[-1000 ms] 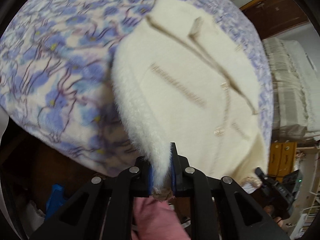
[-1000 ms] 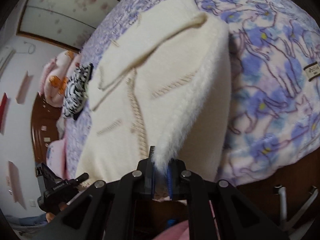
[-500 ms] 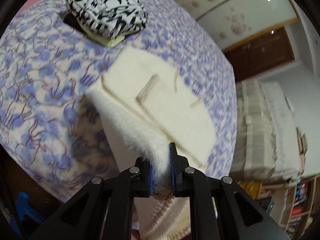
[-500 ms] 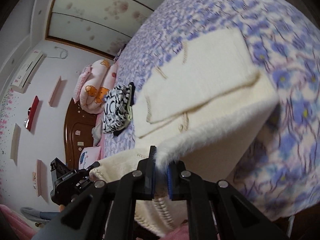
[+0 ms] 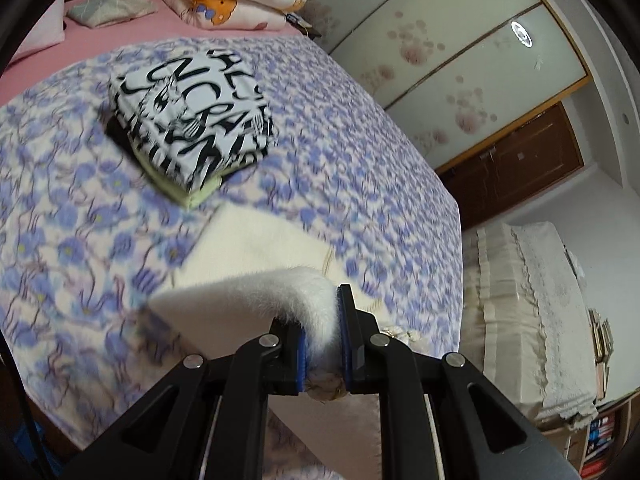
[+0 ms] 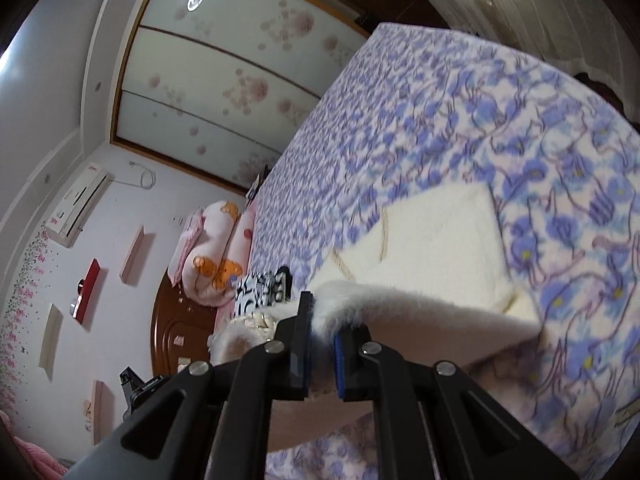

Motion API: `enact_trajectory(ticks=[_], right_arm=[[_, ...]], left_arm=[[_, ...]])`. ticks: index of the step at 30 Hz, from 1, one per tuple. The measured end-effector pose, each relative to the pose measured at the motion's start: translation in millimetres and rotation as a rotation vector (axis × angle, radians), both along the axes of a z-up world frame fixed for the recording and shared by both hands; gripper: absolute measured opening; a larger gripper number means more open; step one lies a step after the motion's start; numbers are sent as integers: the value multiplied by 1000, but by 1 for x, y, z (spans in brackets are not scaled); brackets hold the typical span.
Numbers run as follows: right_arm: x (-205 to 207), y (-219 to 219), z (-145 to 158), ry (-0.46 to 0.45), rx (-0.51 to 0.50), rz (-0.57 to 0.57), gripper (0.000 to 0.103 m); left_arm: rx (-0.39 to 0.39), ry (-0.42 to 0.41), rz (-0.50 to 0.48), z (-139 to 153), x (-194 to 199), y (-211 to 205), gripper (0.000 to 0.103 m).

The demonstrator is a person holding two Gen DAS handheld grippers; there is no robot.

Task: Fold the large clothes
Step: 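Lift the held side edge with both grippers and fold it over the body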

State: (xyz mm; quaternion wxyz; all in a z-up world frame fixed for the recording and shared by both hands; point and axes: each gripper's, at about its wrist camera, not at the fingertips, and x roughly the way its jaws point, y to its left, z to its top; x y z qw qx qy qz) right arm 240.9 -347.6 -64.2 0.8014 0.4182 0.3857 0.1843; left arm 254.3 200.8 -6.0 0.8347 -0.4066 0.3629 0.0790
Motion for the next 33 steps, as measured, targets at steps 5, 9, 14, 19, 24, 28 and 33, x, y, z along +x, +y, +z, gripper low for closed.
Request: enact_trajectory(ticks=[5, 9, 14, 19, 24, 28, 33], right_arm=[[35, -12, -3, -13, -36, -79, 7], [71, -15, -14, -19, -69, -125, 7], [135, 1, -41, 9, -128, -125, 7], [200, 27, -83, 93, -195, -128, 7], [231, 40, -127, 186, -300, -174, 7], [244, 35, -157, 262, -312, -206, 9], [250, 30, -166, 314, -296, -179, 12]], left_arm=[[23, -15, 8, -7, 50, 15, 11], [12, 1, 3, -32, 99, 26, 11], [57, 74, -46, -74, 165, 22, 11], [59, 171, -49, -137, 226, 25, 11], [57, 250, -25, -188, 252, 37, 11], [48, 316, -48, -216, 264, 43, 15], [119, 350, -103, -212, 271, 37, 34]])
